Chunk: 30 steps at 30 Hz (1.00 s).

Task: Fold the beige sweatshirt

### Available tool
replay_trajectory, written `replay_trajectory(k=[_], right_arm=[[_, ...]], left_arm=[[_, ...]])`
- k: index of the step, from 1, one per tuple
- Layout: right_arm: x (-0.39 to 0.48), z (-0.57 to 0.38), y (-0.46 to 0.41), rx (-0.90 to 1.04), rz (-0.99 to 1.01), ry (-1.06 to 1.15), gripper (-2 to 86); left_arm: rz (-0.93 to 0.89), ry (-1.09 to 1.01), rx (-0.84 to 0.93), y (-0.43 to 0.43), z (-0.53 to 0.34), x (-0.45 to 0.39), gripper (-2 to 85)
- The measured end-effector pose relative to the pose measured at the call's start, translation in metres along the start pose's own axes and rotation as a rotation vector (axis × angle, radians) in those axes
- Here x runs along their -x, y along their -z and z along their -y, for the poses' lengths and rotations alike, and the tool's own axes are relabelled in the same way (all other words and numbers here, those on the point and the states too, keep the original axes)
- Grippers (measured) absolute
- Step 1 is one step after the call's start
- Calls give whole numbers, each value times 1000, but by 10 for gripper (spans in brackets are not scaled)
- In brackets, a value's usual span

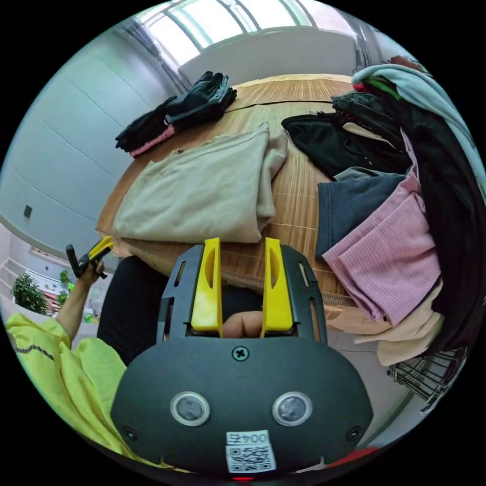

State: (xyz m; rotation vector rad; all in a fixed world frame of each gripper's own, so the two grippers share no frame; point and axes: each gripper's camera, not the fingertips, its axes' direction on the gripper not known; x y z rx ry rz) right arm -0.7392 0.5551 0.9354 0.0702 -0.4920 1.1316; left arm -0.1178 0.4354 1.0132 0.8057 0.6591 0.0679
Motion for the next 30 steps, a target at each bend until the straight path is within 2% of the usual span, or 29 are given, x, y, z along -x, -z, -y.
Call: replay_trajectory(k=[6, 10, 13, 15, 19, 23, 30], right_arm=[[22, 4, -35, 79, -125, 78, 135], [38, 7, -46, 87, -153, 158, 131], [49, 11, -56, 108, -191, 220, 101], [54, 15, -62, 108, -232, 243, 42], [56, 19, -60, 104, -267, 264, 25], [33, 7, -52, 97, -189, 197, 25], [21, -1, -27, 79, -182, 55, 72]], left_arm=[[-5, -99, 43, -14, 40, -3, 122], [-50, -151, 82, -11, 60, 7, 90], [-84, -136, 89, -7, 72, 20, 55], [-96, -145, 103, -6, 79, 24, 40], [-96, -130, 102, 8, 85, 38, 28], [-135, -73, 112, 15, 71, 60, 34], [-141, 61, 66, 63, 70, 94, 81]])
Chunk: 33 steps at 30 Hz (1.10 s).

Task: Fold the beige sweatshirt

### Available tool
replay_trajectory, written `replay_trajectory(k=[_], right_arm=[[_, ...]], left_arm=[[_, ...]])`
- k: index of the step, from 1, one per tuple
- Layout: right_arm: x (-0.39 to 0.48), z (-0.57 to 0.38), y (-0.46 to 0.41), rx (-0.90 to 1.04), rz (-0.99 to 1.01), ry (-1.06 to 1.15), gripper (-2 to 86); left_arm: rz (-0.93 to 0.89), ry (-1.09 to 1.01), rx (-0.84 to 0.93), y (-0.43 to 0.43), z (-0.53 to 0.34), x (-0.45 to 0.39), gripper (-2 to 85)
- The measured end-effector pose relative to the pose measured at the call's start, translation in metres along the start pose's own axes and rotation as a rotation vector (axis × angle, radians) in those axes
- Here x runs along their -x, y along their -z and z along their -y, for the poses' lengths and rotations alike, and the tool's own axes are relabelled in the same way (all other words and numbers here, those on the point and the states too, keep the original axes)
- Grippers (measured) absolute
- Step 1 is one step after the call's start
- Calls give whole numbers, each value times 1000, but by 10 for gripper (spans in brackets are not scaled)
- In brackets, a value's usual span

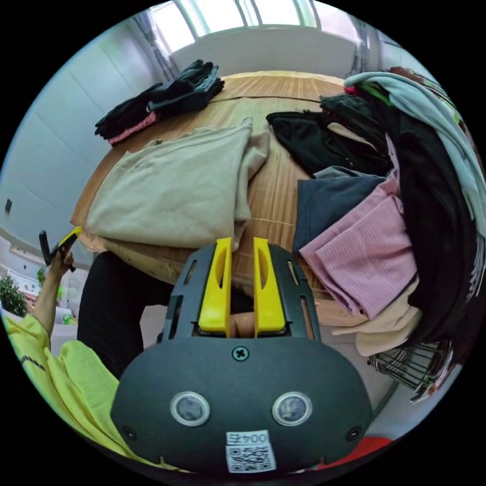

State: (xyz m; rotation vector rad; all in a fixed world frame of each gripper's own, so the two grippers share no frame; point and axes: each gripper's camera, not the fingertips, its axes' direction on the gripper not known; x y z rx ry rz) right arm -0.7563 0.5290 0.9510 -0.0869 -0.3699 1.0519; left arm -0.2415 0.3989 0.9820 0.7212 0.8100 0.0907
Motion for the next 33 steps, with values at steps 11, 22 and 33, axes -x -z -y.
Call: replay_trajectory(k=[11, 22, 33], right_arm=[[-14, 33, 18, -74, 150, -215, 55], [-149, -63, 48, -215, 607, -552, 86], [-172, -27, 16, -116, 774, -606, 70]], left_arm=[[7, 107, -31, -17, 92, -35, 22], [-26, 23, -104, 20, 156, -127, 10], [28, -211, 77, -68, 223, -257, 16]])
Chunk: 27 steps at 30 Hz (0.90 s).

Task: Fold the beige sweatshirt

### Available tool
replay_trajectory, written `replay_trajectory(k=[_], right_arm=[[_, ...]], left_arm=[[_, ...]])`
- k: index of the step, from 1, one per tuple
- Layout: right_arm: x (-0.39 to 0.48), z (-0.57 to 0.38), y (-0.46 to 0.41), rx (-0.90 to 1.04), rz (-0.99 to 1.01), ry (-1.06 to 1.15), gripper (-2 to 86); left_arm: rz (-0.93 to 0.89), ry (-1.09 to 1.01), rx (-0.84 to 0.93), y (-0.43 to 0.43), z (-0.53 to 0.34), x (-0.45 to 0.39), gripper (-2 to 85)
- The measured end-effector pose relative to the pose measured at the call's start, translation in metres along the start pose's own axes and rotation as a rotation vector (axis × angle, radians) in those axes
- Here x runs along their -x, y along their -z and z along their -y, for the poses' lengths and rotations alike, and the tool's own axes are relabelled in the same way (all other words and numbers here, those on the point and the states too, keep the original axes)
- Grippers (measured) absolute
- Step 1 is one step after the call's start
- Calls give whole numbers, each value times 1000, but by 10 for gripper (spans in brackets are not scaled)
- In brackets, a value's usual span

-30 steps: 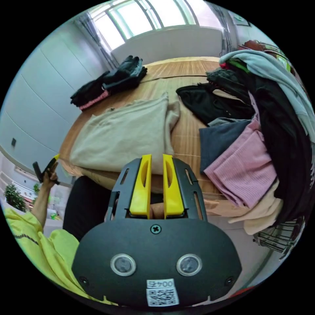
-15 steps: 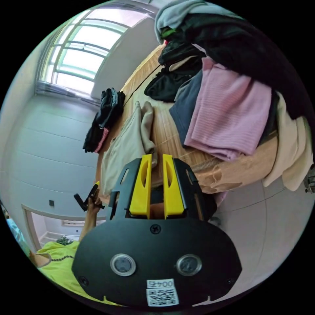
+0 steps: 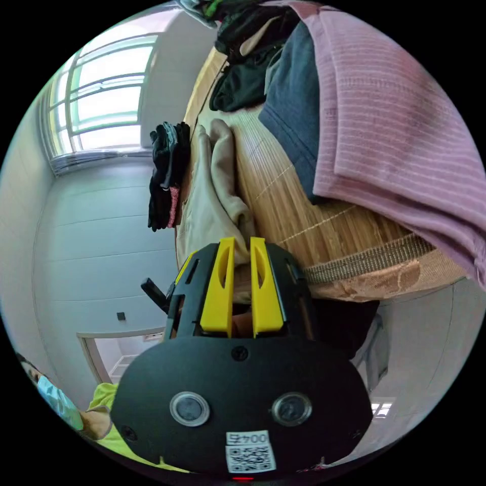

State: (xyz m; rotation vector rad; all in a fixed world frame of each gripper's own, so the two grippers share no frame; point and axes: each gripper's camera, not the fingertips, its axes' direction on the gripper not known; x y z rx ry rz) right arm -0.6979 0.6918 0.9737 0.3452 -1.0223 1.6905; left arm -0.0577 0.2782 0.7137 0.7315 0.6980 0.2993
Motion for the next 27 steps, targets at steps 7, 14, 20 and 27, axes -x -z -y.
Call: replay_trajectory(k=[7, 14, 20, 27], right_arm=[[26, 0, 39, -103, -58, 146, 119], [17, 27, 42, -49, -66, 202, 174], [32, 53, 26, 60, -143, 267, 124], [46, 82, 26, 217, -132, 112, 60]], left_arm=[[-59, 72, -47, 54, 17, -17, 23], [-53, -254, -182, 101, 38, -141, 84], [-10, -546, -167, 107, 64, -257, 131], [115, -608, -43, 84, 99, -340, 147]])
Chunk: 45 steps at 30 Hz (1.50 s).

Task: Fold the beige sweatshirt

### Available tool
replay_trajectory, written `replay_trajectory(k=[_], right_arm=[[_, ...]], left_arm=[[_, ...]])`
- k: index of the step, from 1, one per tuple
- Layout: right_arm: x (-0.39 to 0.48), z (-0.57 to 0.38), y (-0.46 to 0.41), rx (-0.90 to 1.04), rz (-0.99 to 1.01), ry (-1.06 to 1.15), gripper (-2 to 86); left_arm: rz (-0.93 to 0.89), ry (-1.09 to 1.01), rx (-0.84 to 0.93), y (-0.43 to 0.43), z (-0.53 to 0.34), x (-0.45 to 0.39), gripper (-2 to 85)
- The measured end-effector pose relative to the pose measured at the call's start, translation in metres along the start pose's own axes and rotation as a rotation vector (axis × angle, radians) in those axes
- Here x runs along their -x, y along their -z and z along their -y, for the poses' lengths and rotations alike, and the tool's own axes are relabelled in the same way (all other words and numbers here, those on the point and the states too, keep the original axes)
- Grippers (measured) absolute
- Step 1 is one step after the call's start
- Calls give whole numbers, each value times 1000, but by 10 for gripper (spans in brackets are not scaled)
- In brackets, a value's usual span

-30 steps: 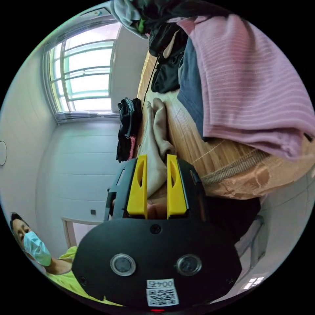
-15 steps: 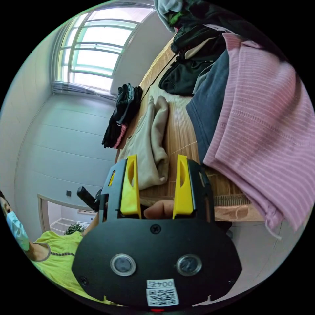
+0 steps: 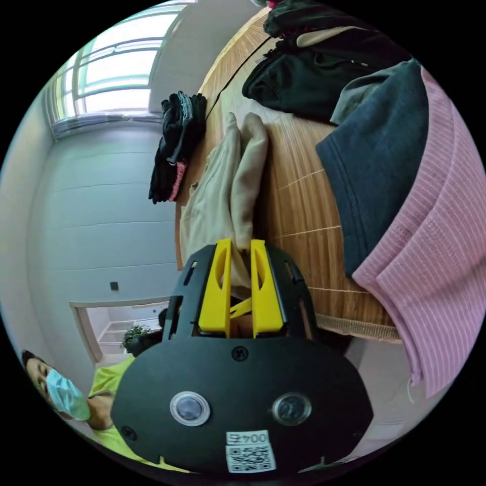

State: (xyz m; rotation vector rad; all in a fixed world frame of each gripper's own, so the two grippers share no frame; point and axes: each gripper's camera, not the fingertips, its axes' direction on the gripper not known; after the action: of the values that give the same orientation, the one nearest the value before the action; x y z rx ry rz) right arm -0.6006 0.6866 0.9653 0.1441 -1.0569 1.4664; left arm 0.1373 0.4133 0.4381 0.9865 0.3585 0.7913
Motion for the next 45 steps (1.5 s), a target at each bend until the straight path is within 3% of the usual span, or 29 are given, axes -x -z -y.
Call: replay_trajectory(k=[6, 10, 12, 15, 19, 22, 24, 28, 31, 33, 35, 38, 42, 45], right_arm=[[23, 11, 17, 18, 91, -4, 73], [12, 11, 35, -85, 119, 2, 127], [-20, 15, 43, -172, 249, -85, 180], [-40, 31, 32, -143, 344, -110, 224], [-27, 55, 9, -37, 241, -62, 236], [-11, 73, -13, 70, 156, 6, 211], [-5, 83, -32, 165, 43, 58, 115], [-9, 84, -43, 156, -55, 119, 66], [-22, 76, -48, 117, -30, 161, 59], [-32, 69, -52, 93, -9, 183, 56], [-36, 66, -54, 78, 2, 199, 55], [-35, 66, -60, 83, -28, 228, 56], [-24, 72, -70, 166, -89, 272, 57], [-9, 74, -70, 181, -88, 339, 58]], left_arm=[[391, -86, 108, -9, 49, -41, 76], [314, 72, 52, 14, 55, -22, 48], [315, 76, 35, 19, 54, -21, 44], [322, 43, 37, 19, 57, -28, 43], [339, 3, 37, 11, 59, -39, 47], [336, -10, 31, 4, 58, -43, 53], [316, -12, 26, 0, 56, -43, 59], [176, 21, -30, 6, 39, -28, 68], [109, 117, -130, 35, 8, -1, 58], [164, 250, -173, 44, -19, 32, 35], [243, 449, -116, 28, -52, 94, 16], [176, 687, -20, -14, -91, 172, 6], [127, 748, 166, -83, -117, 202, 3], [122, 732, 194, -109, -128, 199, 2]])
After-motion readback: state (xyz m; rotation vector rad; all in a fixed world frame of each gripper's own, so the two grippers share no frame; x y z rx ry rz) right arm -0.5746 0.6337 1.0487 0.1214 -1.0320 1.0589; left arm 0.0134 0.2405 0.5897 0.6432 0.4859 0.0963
